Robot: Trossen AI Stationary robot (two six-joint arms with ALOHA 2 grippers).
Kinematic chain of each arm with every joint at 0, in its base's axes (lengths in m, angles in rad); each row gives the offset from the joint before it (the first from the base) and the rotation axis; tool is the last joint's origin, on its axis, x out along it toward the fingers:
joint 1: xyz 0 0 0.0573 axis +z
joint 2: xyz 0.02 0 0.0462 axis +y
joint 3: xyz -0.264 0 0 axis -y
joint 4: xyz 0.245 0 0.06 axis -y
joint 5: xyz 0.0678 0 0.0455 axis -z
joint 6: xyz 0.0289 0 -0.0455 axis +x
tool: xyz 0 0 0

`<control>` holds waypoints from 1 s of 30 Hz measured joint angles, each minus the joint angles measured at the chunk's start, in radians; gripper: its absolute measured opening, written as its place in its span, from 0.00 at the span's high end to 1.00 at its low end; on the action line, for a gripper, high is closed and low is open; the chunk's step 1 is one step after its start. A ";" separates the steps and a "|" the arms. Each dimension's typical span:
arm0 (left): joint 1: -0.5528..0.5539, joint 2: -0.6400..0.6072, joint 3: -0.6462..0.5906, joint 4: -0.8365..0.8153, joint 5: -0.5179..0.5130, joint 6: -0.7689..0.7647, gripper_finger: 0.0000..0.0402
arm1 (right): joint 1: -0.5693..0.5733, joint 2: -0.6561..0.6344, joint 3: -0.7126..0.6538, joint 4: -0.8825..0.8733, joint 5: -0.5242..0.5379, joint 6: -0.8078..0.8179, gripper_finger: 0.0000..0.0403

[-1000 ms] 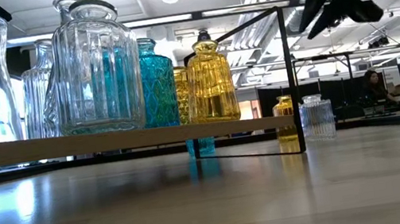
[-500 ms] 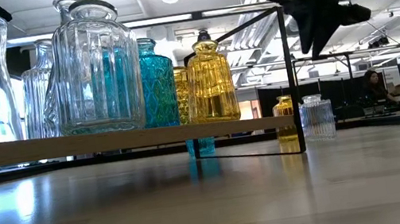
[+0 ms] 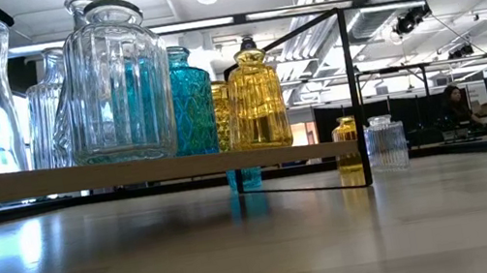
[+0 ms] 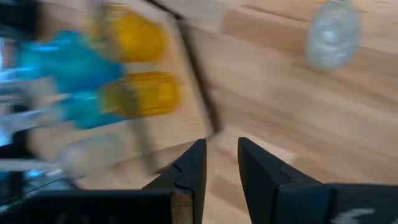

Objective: Sort vases onto shelf
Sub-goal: Adjust the transparent vase on the shelf and align with the other transparent vase

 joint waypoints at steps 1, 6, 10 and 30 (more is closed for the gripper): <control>0.000 0.000 0.000 0.000 0.000 0.011 1.00 | 0.033 0.000 0.027 0.004 0.034 0.020 0.82; 0.000 0.000 0.000 0.000 -0.001 0.035 1.00 | 0.196 0.033 0.140 0.142 0.263 0.083 0.82; 0.000 0.000 0.000 0.000 -0.001 0.035 1.00 | 0.289 0.117 0.199 0.211 0.385 0.116 0.82; 0.000 0.000 0.000 0.001 0.053 -0.037 1.00 | 0.529 0.564 0.223 0.764 0.479 0.268 0.82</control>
